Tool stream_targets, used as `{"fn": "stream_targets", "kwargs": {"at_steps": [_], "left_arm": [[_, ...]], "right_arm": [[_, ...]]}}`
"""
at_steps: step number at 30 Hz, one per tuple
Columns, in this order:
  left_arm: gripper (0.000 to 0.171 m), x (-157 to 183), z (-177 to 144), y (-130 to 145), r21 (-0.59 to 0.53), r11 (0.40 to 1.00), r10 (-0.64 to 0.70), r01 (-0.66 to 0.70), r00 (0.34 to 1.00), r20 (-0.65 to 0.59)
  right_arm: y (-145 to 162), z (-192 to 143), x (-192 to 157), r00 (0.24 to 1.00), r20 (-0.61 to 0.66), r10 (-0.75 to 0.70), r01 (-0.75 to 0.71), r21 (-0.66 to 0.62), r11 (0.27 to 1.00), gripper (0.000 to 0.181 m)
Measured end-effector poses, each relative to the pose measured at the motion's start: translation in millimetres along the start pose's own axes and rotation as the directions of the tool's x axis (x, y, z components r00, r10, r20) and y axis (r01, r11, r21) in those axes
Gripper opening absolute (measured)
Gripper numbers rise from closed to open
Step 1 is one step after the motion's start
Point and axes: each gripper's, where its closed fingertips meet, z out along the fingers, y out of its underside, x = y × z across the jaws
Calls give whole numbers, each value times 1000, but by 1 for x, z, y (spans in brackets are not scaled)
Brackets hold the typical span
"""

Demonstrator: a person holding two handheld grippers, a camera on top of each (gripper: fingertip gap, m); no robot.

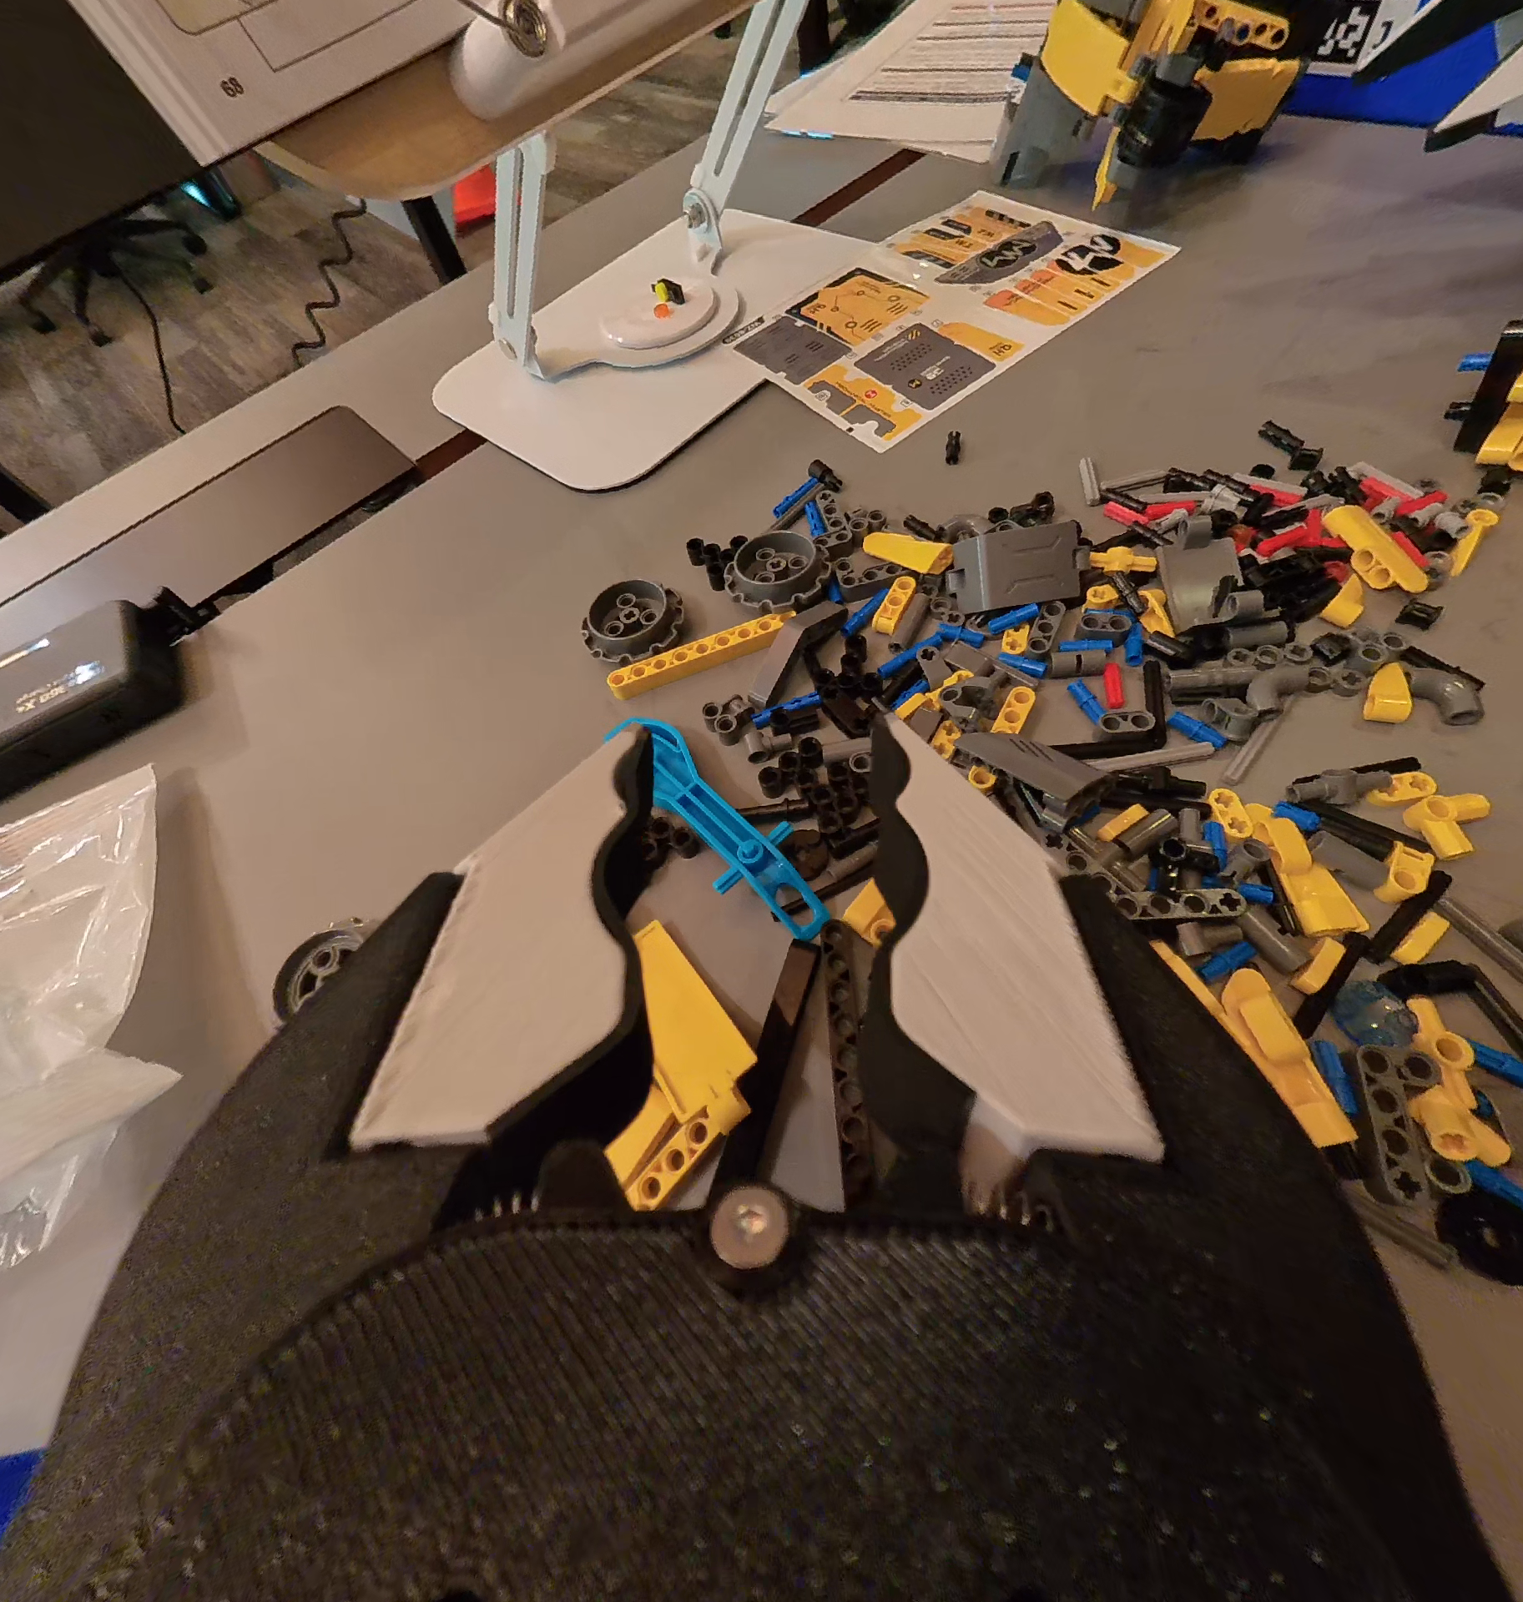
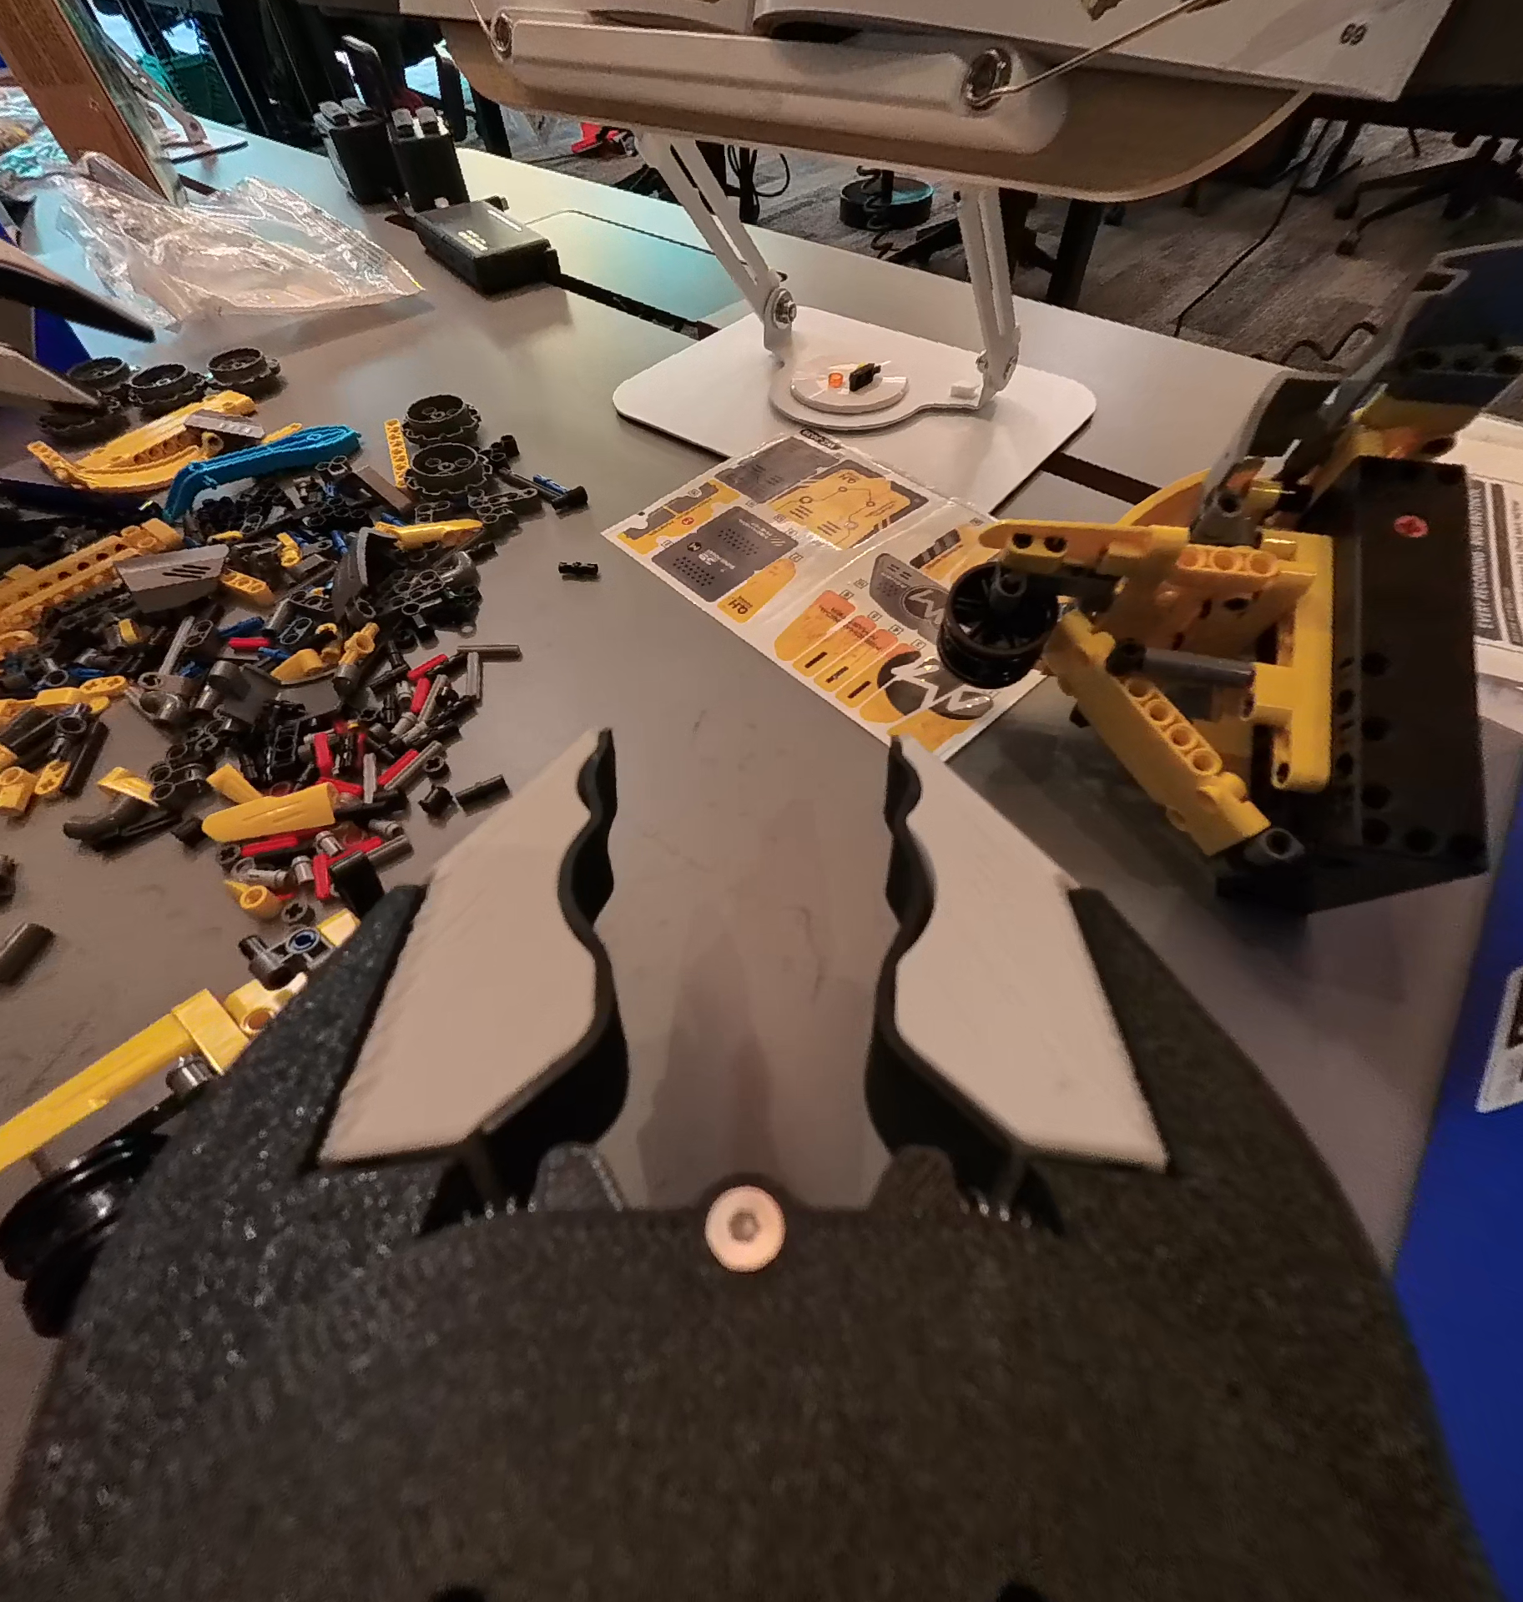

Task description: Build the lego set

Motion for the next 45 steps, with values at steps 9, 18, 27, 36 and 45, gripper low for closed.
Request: {"fn": "stream_targets", "kwargs": {"at_steps": [9, 18, 27, 36, 45], "left_arm": [[29, 16, -2, -6, 11, 1000, -7, 7, 998, -67], [7, 28, -10, -17, 51, 998, -23, 30, 991, -132], [15, 71, -6, -17, 30, 998, 67, -62, 961, -270], [10, 104, 12, -2, -119, 989, 45, -84, 954, -298], [19, 120, 21, 19, -249, 966, -20, -67, 943, -332]], "right_arm": [[1, 0, 1, 1000, 9, 19, -19, -4, 1000, 63], [1, 1, 2, 998, 33, 52, -52, -7, 999, 63], [0, 0, 3, 992, 75, 105, -105, -3, 994, 63], [1, 1, 2, 989, 89, 114, -113, -13, 993, 63], [2, 2, 1, 991, 88, 105, -104, -21, 994, 63]]}}
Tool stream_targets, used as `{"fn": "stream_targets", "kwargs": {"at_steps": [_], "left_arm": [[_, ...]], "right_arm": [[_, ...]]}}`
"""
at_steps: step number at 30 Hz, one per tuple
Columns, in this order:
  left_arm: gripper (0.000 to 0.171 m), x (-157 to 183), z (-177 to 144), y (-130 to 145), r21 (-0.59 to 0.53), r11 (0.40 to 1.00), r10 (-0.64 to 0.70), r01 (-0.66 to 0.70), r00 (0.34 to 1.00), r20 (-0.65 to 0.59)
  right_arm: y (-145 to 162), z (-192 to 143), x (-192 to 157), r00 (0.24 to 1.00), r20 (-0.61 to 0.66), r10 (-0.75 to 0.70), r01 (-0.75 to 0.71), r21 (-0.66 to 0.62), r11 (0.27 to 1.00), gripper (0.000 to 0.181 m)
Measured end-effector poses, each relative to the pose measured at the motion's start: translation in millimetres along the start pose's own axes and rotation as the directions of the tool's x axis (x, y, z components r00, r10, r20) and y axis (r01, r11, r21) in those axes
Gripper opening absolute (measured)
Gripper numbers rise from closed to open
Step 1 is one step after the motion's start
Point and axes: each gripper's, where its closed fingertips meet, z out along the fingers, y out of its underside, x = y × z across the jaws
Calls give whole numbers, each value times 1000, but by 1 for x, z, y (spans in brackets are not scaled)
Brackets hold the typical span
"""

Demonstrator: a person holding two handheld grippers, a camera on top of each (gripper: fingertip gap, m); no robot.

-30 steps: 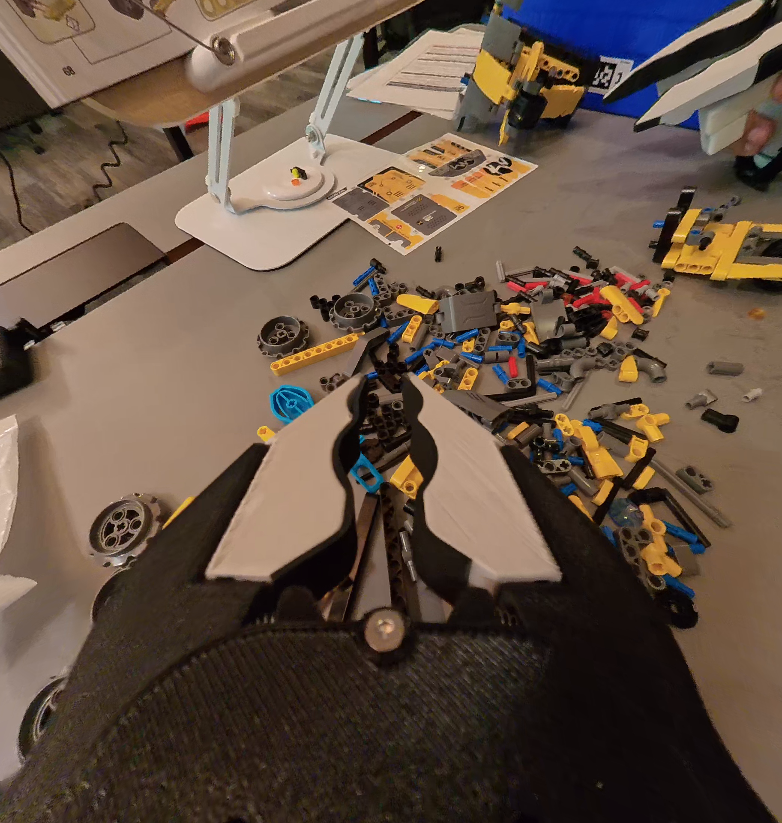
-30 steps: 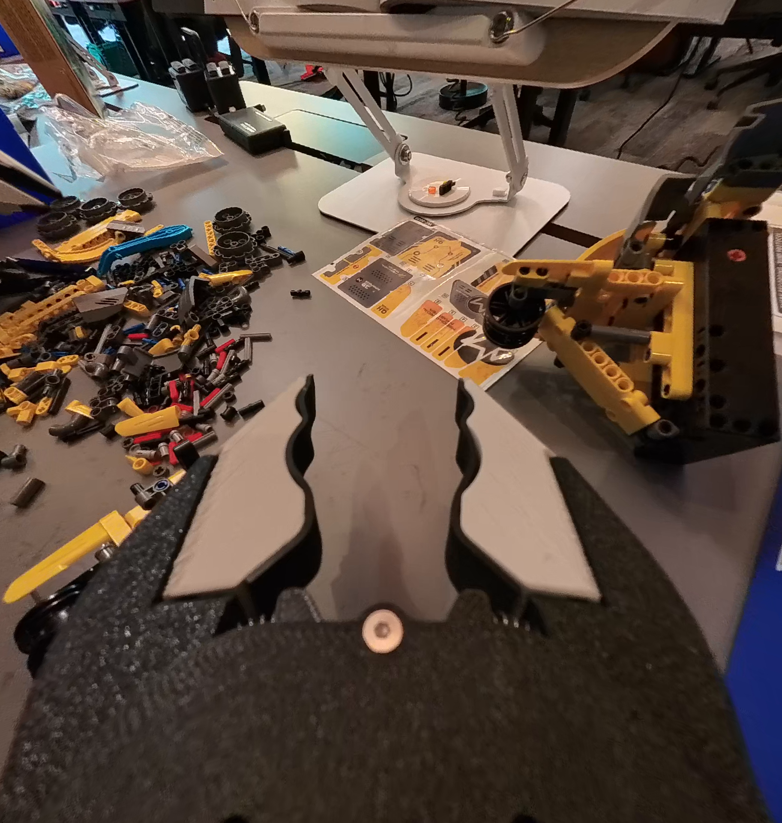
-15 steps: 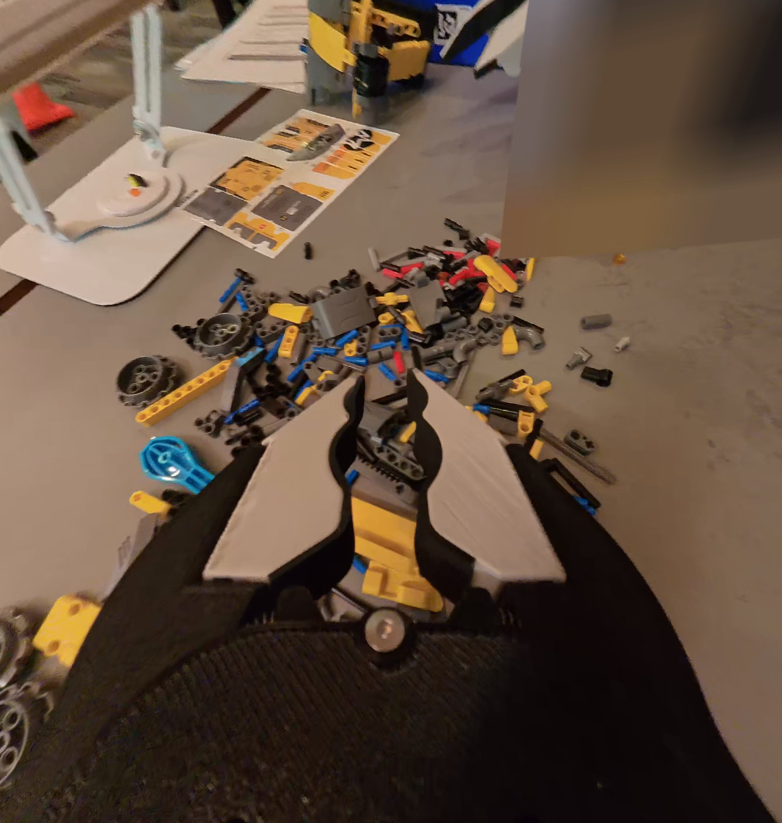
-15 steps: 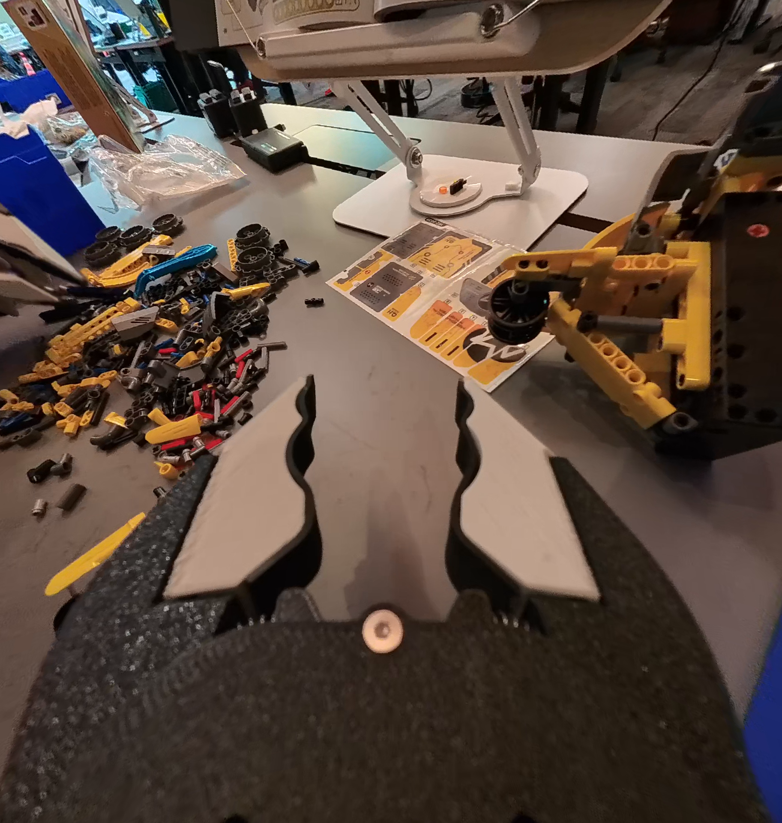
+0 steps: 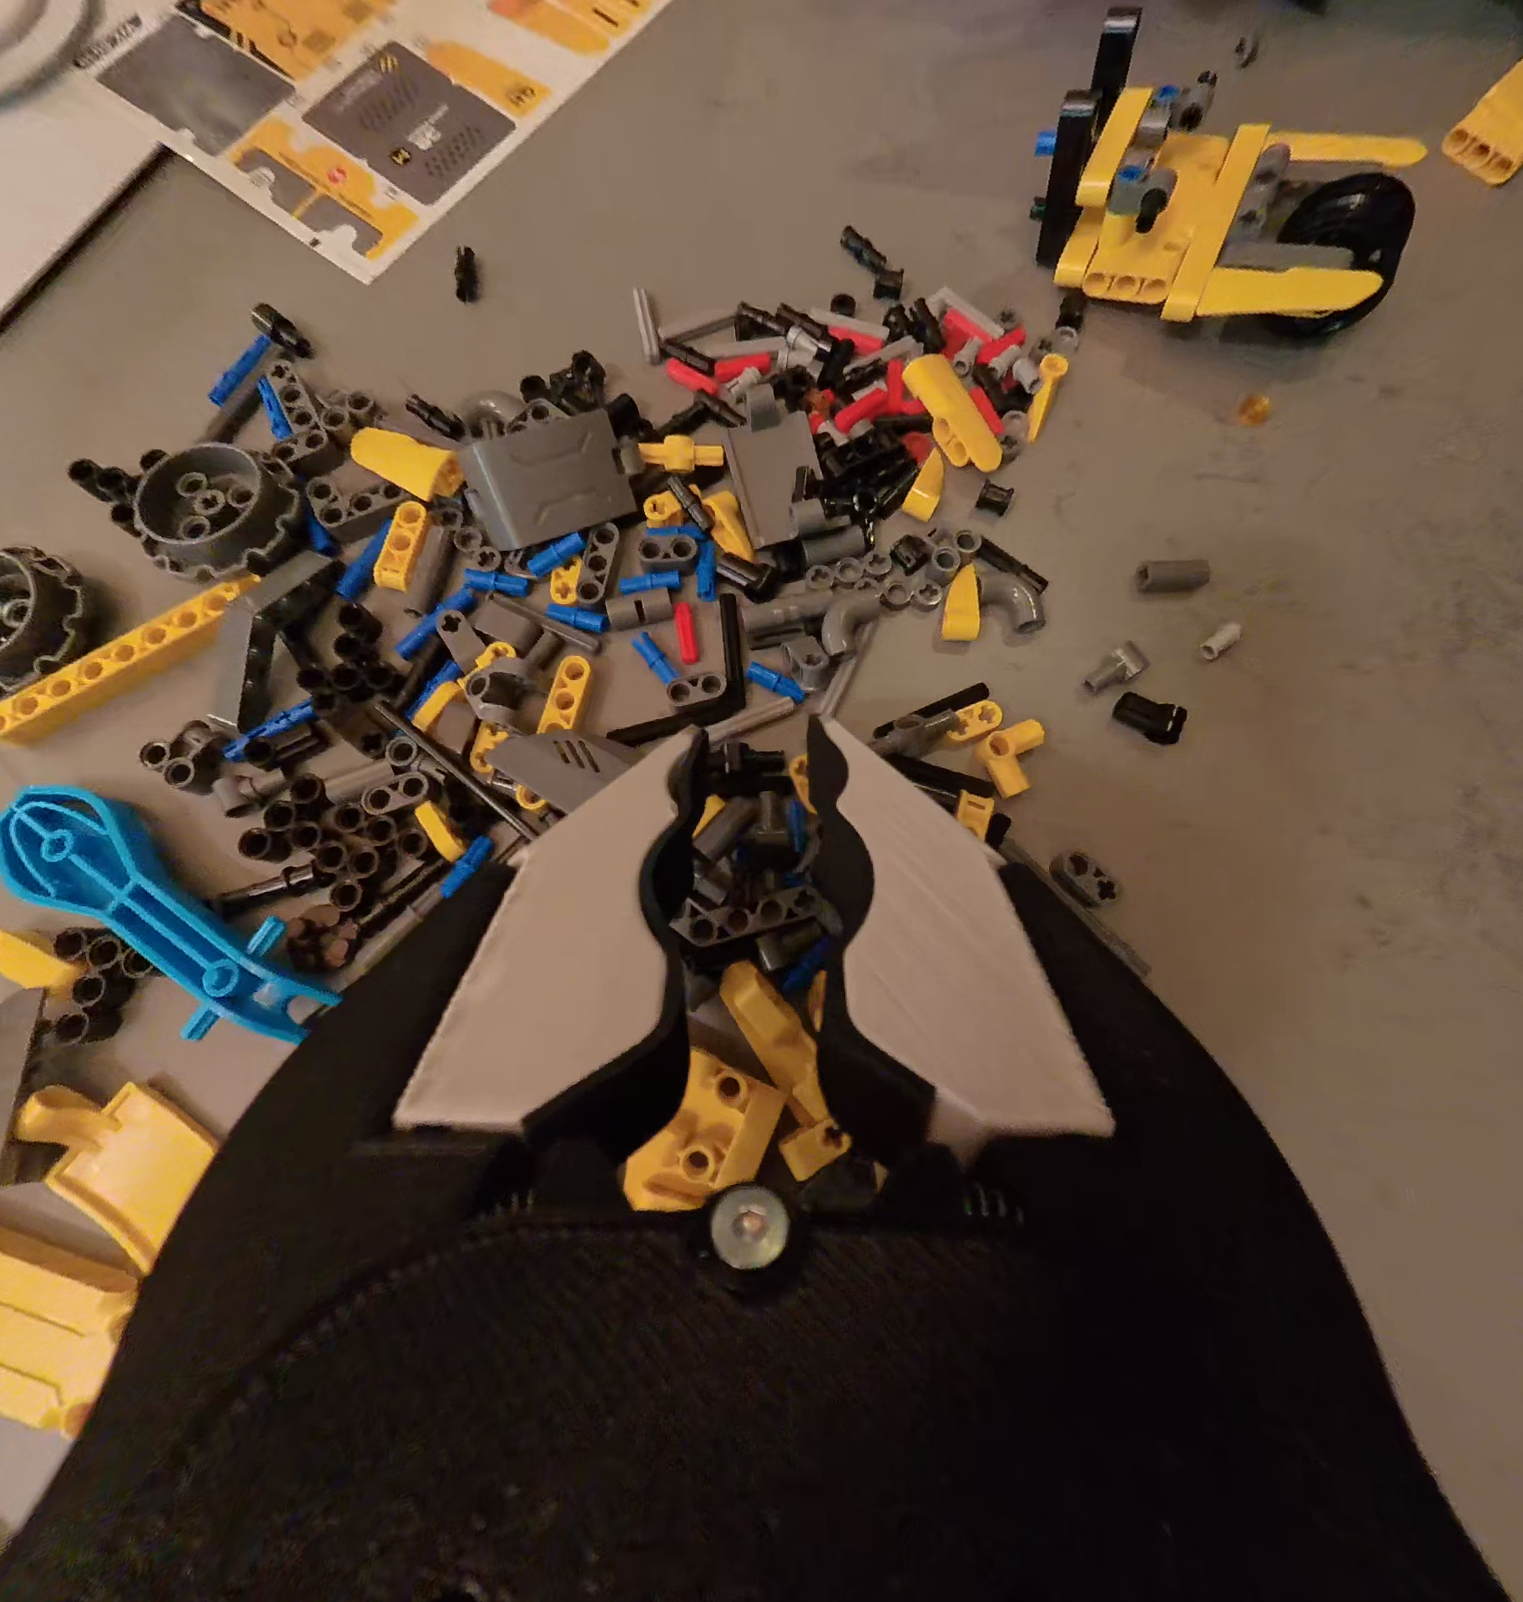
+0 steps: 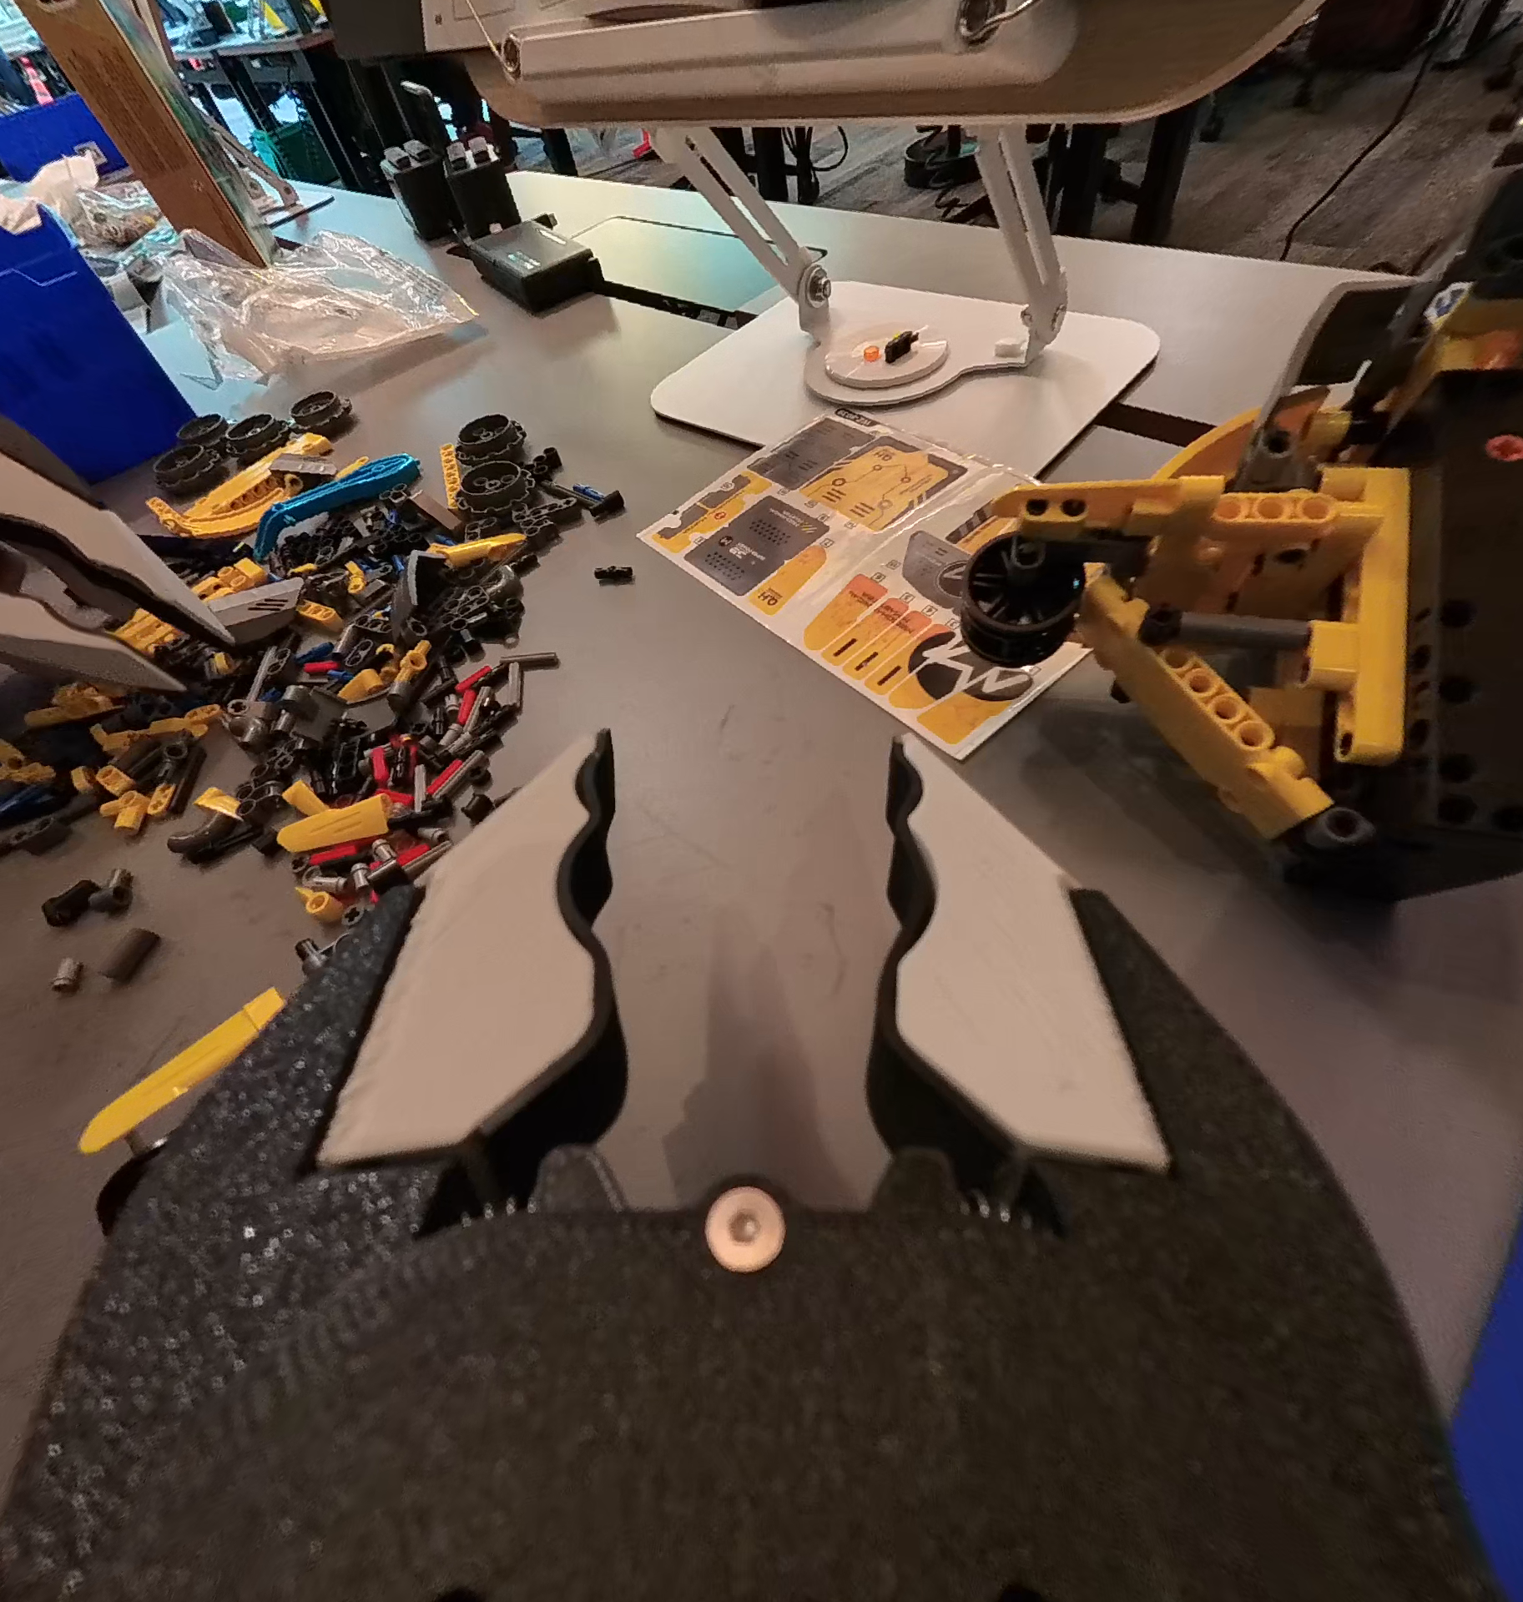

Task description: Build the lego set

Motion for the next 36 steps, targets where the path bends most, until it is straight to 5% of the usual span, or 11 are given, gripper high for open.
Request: {"fn": "stream_targets", "kwargs": {"at_steps": [9, 36], "left_arm": [[24, -3, 7, 8, -65, 997, 37, -33, 998, 59], [14, -10, 1, -2, 2, 999, 33, -33, 996, 88]], "right_arm": [[-1, -1, 0, 1000, 4, 8, -8, 4, 1000, 63], [-1, -1, -1, 1000, 7, -2, 2, 4, 1000, 63]]}}
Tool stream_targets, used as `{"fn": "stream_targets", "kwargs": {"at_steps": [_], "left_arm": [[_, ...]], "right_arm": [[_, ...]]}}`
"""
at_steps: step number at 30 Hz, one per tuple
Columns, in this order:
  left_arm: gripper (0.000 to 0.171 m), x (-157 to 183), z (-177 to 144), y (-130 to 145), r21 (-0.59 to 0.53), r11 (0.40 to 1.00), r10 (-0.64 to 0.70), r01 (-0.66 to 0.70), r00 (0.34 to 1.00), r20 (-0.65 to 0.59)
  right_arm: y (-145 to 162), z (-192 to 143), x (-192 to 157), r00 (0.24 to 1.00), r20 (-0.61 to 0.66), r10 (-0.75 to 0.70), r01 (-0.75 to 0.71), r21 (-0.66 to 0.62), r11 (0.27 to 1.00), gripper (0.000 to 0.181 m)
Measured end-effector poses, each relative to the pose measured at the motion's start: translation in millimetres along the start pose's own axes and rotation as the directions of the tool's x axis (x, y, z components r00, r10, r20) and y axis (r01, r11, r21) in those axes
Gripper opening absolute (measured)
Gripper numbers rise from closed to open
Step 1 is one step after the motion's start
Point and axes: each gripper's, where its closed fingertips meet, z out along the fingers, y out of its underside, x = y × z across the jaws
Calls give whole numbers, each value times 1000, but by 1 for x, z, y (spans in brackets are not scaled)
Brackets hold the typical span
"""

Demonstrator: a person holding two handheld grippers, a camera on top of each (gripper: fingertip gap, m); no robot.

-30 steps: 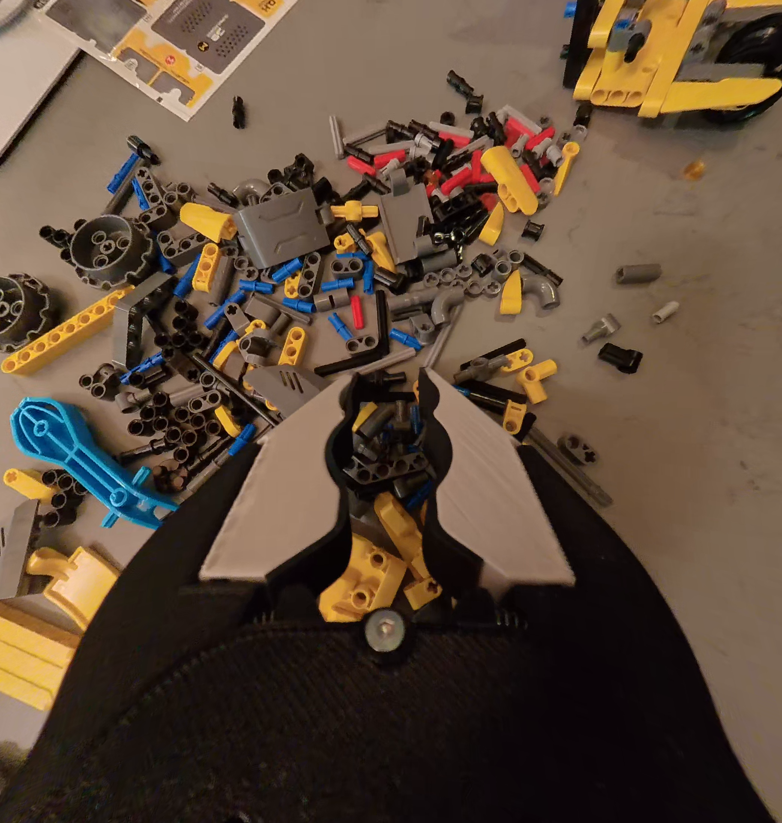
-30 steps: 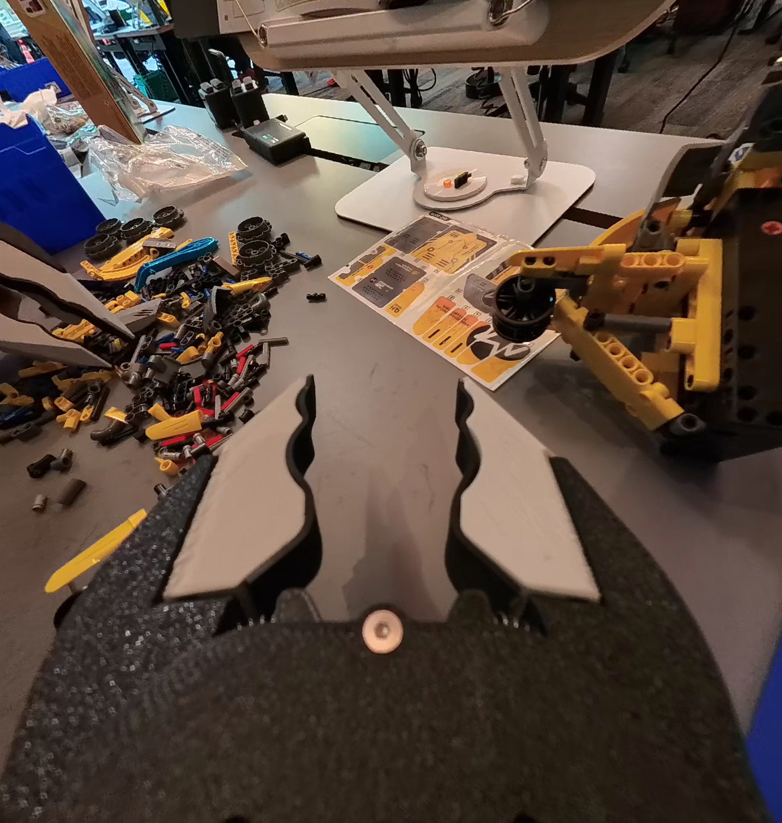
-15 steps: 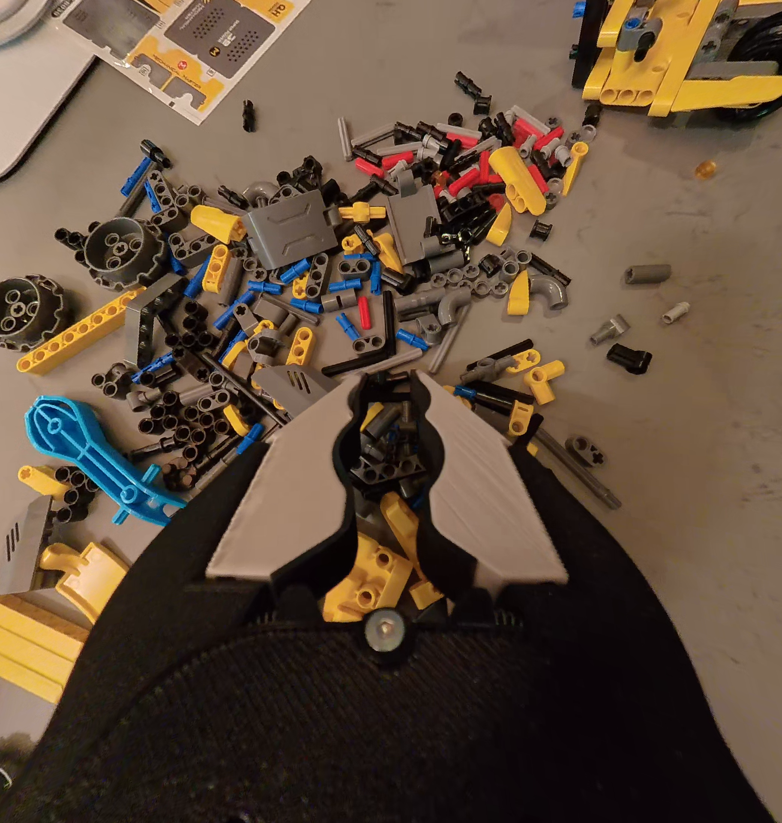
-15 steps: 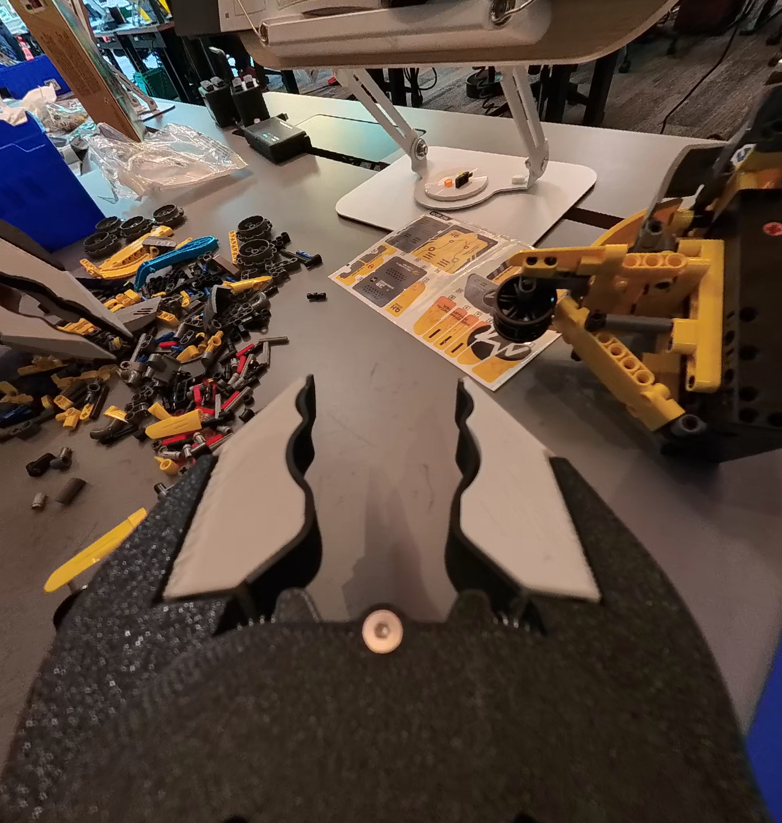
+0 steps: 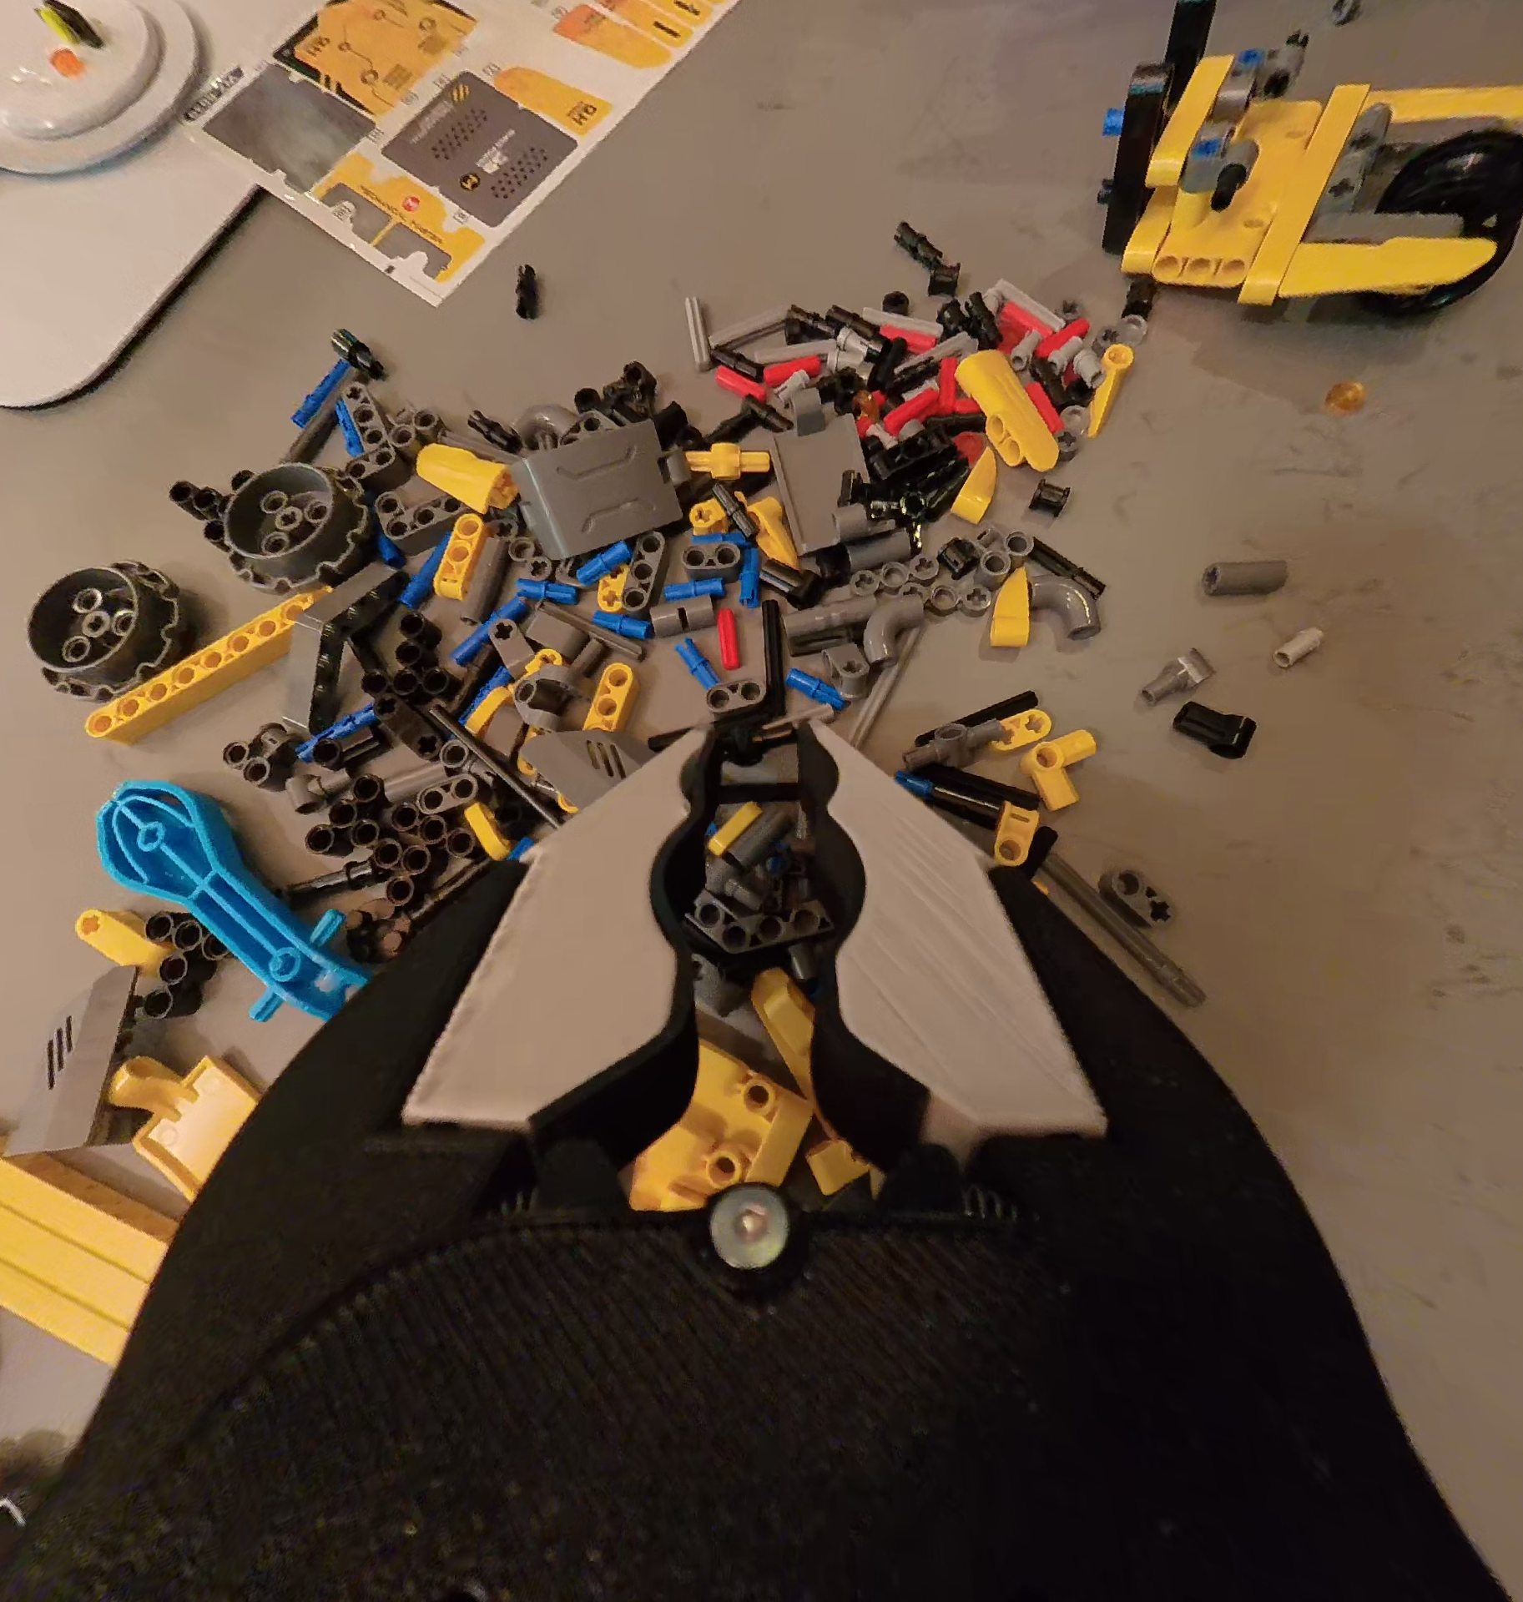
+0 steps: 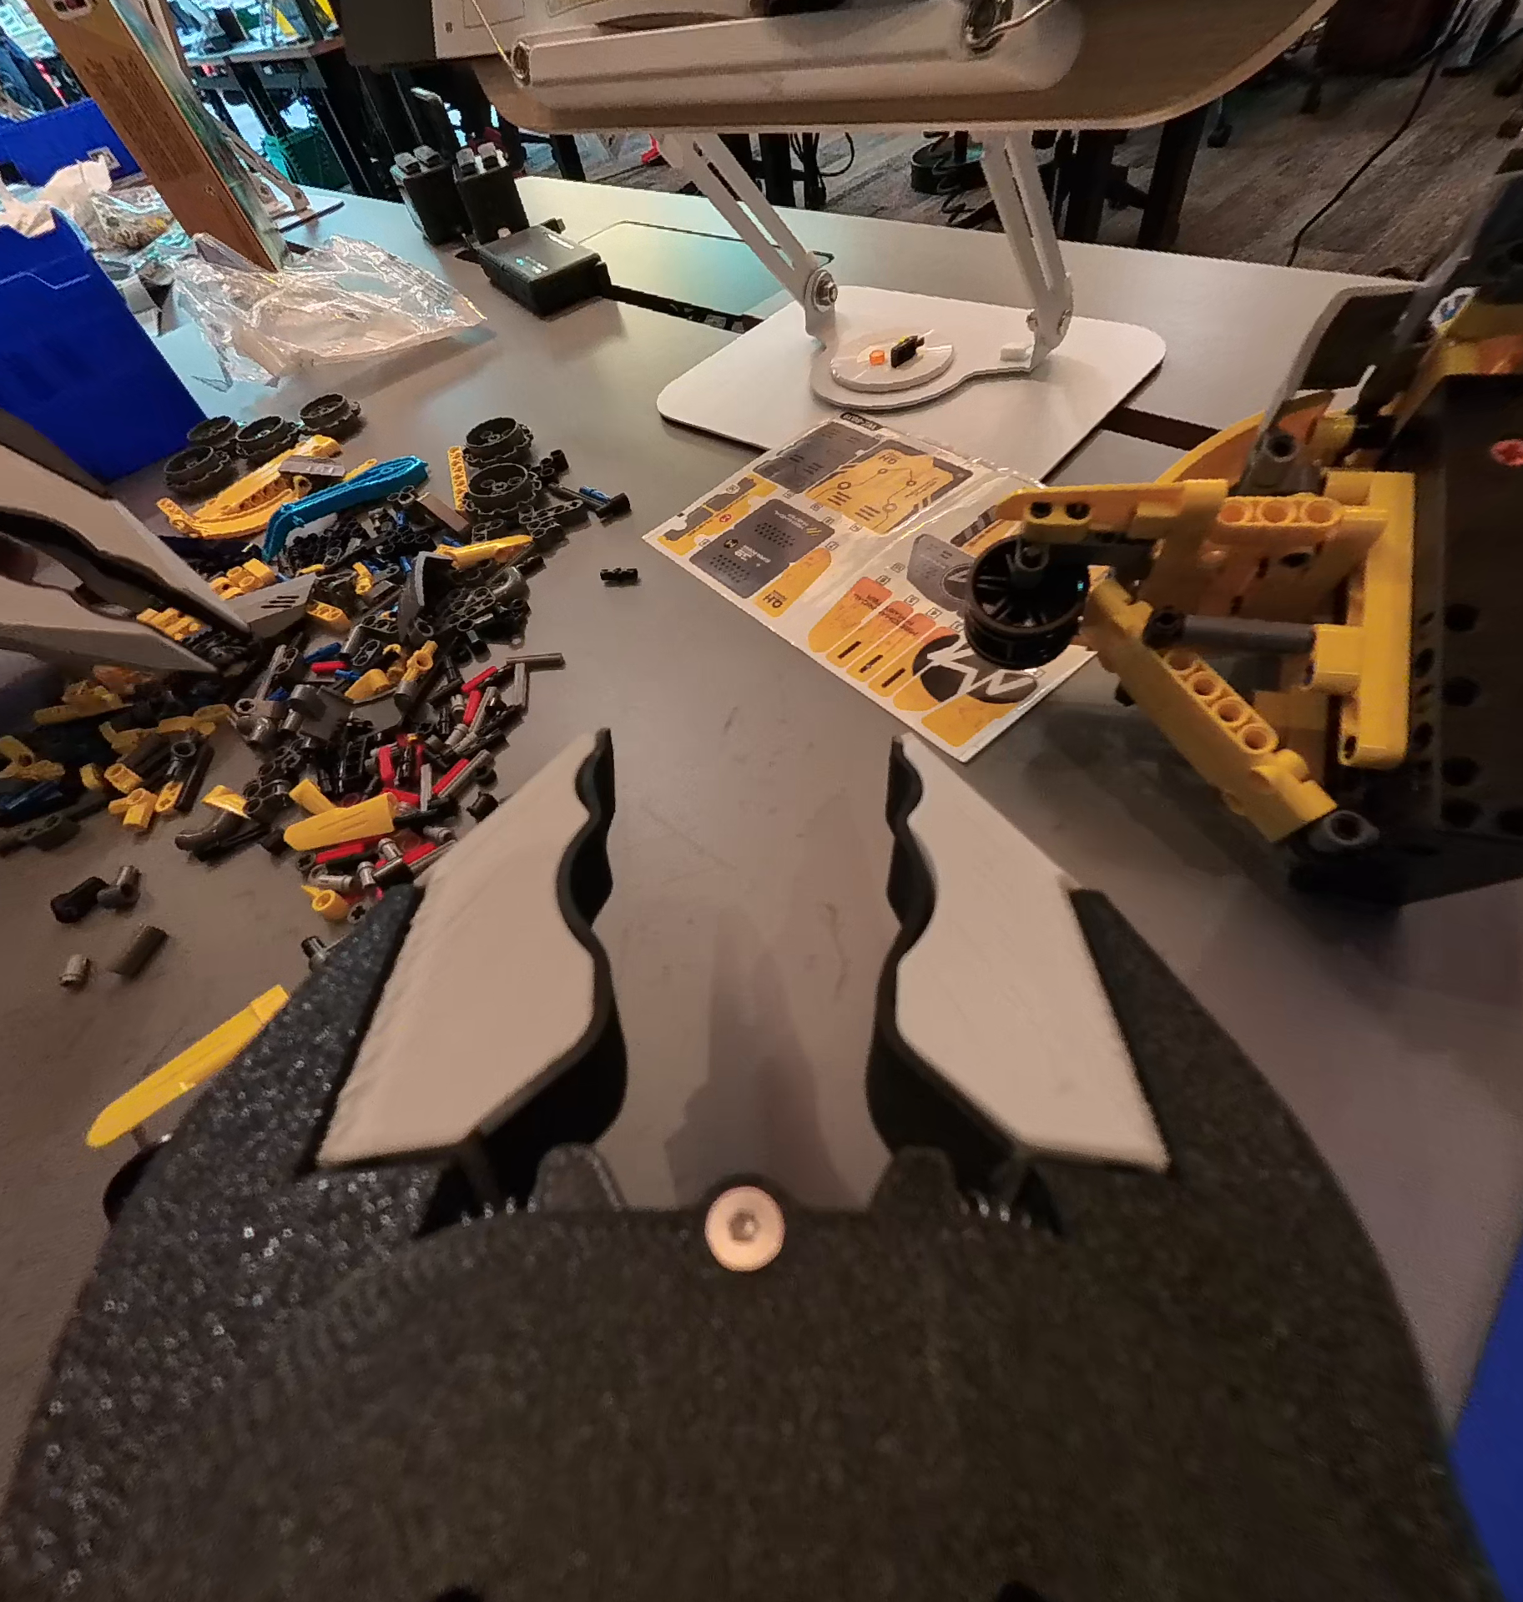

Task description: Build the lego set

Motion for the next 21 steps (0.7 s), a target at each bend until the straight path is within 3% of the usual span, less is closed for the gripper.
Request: {"fn": "stream_targets", "kwargs": {"at_steps": [21], "left_arm": [[13, 2, -11, -21, 123, 992, -16, 17, 1000, -12]], "right_arm": [[4, 3, -3, 1000, 11, 3, -3, -31, 1000, 63]]}}
